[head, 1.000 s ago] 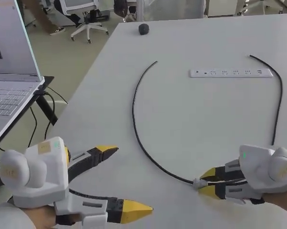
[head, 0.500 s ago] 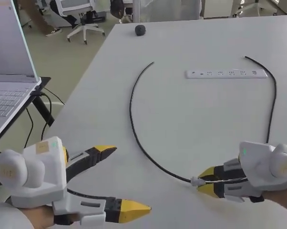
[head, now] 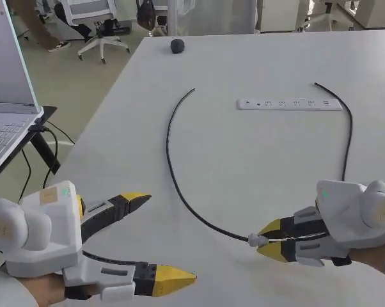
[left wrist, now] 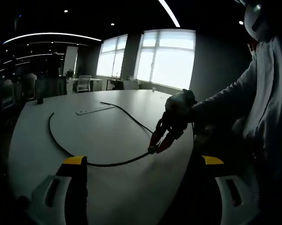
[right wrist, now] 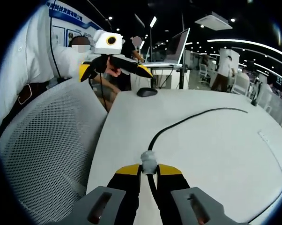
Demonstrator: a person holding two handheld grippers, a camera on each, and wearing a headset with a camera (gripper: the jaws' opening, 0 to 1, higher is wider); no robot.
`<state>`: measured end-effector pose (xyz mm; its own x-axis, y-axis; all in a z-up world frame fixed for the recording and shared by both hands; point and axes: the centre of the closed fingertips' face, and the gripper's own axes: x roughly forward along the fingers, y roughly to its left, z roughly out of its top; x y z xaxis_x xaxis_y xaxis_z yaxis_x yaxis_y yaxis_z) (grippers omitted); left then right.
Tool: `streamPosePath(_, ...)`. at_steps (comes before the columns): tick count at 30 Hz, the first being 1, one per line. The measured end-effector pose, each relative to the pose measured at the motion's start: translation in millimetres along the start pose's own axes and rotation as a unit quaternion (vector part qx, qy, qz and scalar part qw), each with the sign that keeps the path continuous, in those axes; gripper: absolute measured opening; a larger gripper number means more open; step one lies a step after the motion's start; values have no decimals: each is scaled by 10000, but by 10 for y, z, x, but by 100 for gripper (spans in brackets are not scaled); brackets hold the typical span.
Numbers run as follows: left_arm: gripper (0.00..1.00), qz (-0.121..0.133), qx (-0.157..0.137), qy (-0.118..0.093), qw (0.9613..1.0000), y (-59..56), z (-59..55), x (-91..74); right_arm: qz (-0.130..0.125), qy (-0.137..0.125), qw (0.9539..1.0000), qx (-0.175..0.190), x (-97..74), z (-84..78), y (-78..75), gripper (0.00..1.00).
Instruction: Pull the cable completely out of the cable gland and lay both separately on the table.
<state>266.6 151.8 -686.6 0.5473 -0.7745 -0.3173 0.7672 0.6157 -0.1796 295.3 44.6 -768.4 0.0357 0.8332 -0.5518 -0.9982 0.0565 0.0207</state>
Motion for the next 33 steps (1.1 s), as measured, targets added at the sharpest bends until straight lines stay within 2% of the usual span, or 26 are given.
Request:
streamPosePath(7, 99, -134, 90, -61, 9999, -41, 61, 30, -69, -35, 10000, -46, -172, 207, -26, 8)
streamPosePath(13, 99, -258, 231, -173, 9993, -46, 212, 72, -53, -85, 9999, 45, -302, 446, -27, 8)
streamPosePath(17, 98, -378, 293, -249, 9985, -73, 311, 113, -36, -91, 9999, -55, -354, 558, 0, 8)
streamPosePath(25, 97, -654, 494, -111, 9966, -147, 326, 300, 7, -74, 9999, -89, -320, 626, 37, 8)
streamPosePath(33, 94, -1060, 782, -49, 9913, -281, 457, 544, 223, -60, 9994, -268, -278, 831, 121, 8)
